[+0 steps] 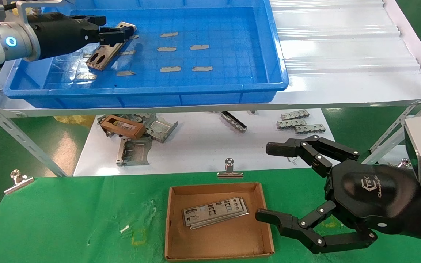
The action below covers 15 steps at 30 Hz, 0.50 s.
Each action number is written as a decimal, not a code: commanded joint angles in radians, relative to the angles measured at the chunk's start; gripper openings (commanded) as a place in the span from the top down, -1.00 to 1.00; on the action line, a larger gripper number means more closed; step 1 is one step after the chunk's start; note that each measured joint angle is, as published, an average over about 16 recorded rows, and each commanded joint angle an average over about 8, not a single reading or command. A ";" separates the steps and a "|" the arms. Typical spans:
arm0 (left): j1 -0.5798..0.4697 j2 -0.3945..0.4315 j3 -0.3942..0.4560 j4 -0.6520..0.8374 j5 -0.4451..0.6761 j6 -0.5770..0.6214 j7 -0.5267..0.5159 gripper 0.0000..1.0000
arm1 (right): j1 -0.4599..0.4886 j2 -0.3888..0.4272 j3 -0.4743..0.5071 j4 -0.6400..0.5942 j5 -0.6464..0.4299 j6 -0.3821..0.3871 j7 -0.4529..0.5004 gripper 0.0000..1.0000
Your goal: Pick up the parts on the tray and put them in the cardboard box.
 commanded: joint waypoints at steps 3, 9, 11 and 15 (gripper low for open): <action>-0.001 0.001 0.003 0.001 0.004 -0.005 0.004 1.00 | 0.000 0.000 0.000 0.000 0.000 0.000 0.000 -1.00; -0.003 -0.001 0.005 0.003 0.007 0.003 0.005 1.00 | 0.000 0.000 0.000 0.000 0.000 0.000 0.000 -1.00; -0.003 -0.001 0.006 0.004 0.009 0.005 0.006 1.00 | 0.000 0.000 0.000 0.000 0.000 0.000 0.000 -1.00; -0.003 -0.002 0.008 0.006 0.012 0.009 0.006 1.00 | 0.000 0.000 0.000 0.000 0.000 0.000 0.000 -1.00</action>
